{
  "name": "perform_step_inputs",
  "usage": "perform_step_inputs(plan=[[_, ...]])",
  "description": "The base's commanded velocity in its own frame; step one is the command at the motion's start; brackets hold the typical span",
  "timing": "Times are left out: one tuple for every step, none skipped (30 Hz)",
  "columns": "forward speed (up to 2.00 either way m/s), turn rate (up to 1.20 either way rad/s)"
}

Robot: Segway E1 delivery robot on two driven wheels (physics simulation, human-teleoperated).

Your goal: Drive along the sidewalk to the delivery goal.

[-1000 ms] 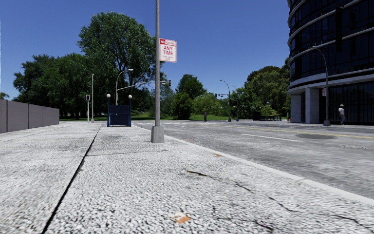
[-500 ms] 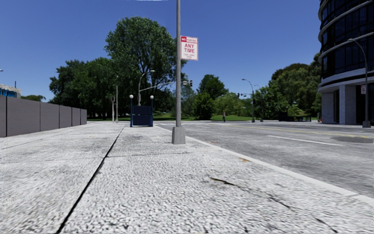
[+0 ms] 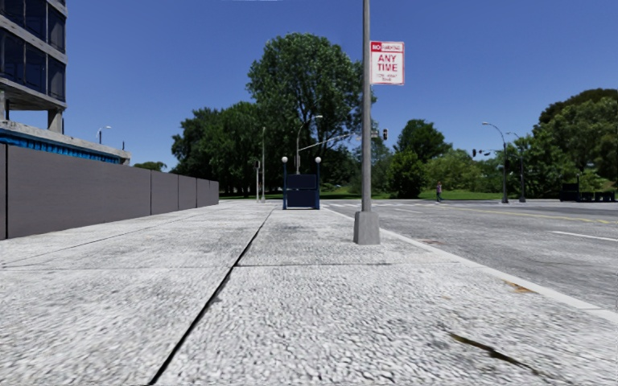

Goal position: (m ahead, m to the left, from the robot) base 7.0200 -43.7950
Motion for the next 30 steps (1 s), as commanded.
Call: perform_step_inputs(plan=[[1.41, 0.54], [1.43, 0.54], [1.46, 0.54], [1.53, 0.53], [1.53, 0.53], [1.76, 0.53], [2.00, 0.44], [2.00, 0.38], [2.00, 0.38], [2.00, 0.37], [2.00, 0.36], [2.00, 0.36], [2.00, 0.34], [2.00, 0.31], [2.00, 0.30], [2.00, 0.30], [2.00, 0.30], [2.00, 0.30], [2.00, 0.30], [2.00, 0.30], [2.00, 0.30], [2.00, 0.30], [2.00, 0.31], [2.00, 0.35], [2.00, 0.39], [2.00, 0.39], [2.00, 0.39], [2.00, 0.39], [2.00, 0.39], [2.00, 0.39]])
